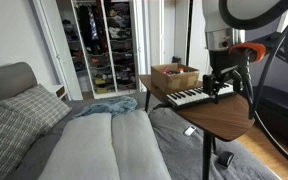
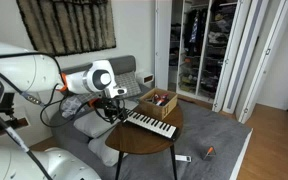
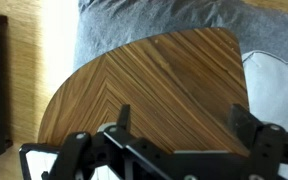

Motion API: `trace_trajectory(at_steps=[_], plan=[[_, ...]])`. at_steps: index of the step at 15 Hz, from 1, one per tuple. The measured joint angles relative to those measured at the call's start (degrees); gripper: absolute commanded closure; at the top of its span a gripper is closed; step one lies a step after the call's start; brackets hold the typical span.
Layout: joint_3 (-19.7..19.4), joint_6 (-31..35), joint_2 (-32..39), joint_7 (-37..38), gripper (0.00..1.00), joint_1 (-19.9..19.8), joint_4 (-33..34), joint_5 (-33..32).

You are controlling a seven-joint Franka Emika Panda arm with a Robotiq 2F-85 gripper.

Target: Press the middle white key on the keyboard

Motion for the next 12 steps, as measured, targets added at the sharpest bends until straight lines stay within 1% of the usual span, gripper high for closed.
trace_trajectory(at_steps=[8,12], plan=[[-0.25,0.0,0.04,0.0,0.0,0.04,0.0,0.0],[-4.23,0.89,1.11,-0.26,0.0,-0.98,0.36,-0.69]])
